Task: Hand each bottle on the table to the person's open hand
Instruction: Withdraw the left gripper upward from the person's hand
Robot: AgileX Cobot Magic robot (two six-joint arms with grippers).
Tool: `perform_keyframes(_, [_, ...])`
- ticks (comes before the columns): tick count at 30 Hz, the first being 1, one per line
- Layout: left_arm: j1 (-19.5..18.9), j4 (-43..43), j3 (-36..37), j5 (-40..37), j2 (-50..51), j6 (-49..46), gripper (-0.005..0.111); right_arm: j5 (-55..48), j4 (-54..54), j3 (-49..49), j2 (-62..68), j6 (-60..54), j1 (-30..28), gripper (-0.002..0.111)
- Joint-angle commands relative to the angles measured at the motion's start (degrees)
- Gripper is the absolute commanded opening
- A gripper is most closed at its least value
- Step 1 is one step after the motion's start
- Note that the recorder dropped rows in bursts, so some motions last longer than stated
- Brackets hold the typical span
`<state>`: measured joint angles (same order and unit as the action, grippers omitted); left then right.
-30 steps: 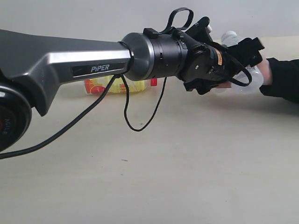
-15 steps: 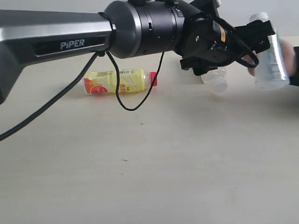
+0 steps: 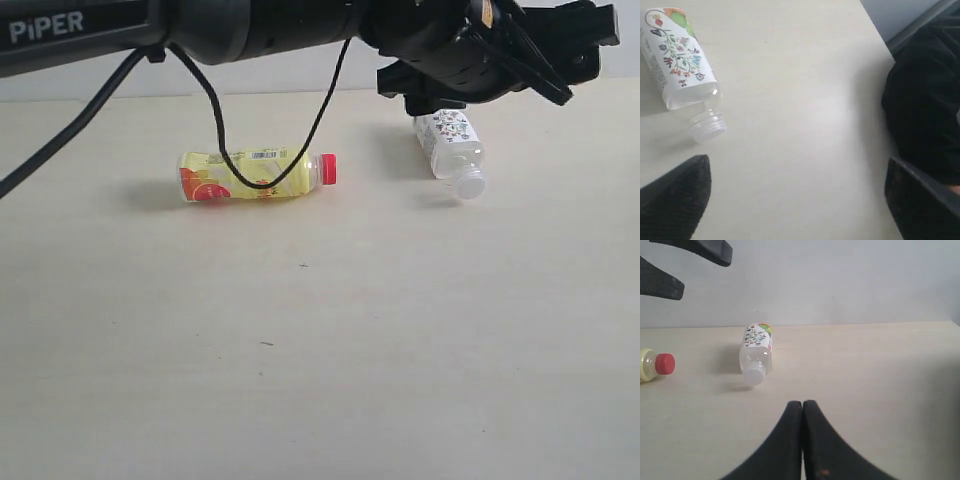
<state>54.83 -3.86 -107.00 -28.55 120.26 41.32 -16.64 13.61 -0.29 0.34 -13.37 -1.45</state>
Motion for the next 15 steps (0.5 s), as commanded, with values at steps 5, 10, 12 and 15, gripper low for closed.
perform_keyframes(5, [0.2, -0.1, -0.2, -3.9, -1.2, -7.1, 0.090, 0.3, -0.2, 0.3, -0.3, -0.1, -0.3, 0.000])
perform_keyframes(10, [0.2, -0.1, -0.2, -5.1, -1.2, -9.6, 0.090, 0.3, -0.2, 0.3, -0.3, -0.1, -0.3, 0.000])
perform_keyframes(12, [0.2, -0.1, -0.2, -5.8, -1.2, -10.0, 0.090, 0.3, -0.2, 0.3, -0.3, -0.1, -0.3, 0.000])
perform_keyframes(15, [0.2, -0.1, -0.2, -6.3, -1.2, -11.0, 0.090, 0.3, -0.2, 0.3, -0.3, -0.1, -0.3, 0.000])
